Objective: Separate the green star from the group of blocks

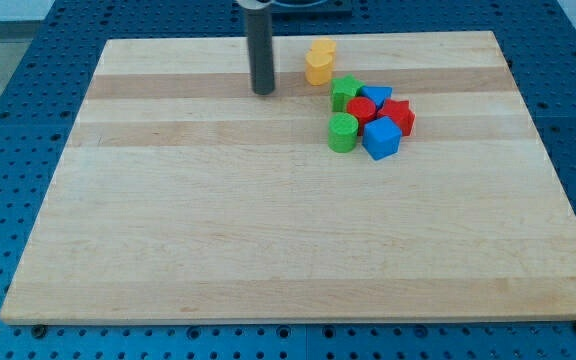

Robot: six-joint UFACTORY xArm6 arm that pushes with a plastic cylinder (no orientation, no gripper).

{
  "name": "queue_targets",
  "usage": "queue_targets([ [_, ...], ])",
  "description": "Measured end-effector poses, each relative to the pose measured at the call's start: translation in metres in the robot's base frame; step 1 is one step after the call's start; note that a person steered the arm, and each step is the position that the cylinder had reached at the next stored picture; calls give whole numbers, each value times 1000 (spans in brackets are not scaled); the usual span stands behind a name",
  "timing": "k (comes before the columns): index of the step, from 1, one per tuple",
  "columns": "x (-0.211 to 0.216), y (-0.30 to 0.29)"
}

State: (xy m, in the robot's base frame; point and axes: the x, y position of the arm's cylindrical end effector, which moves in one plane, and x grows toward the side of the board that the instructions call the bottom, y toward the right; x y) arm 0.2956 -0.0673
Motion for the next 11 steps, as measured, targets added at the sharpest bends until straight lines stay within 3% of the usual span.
queue_targets([
  [2,-89,18],
  [3,-103,48],
  [5,-103,163],
  [8,-5,172],
  [11,48,116],
])
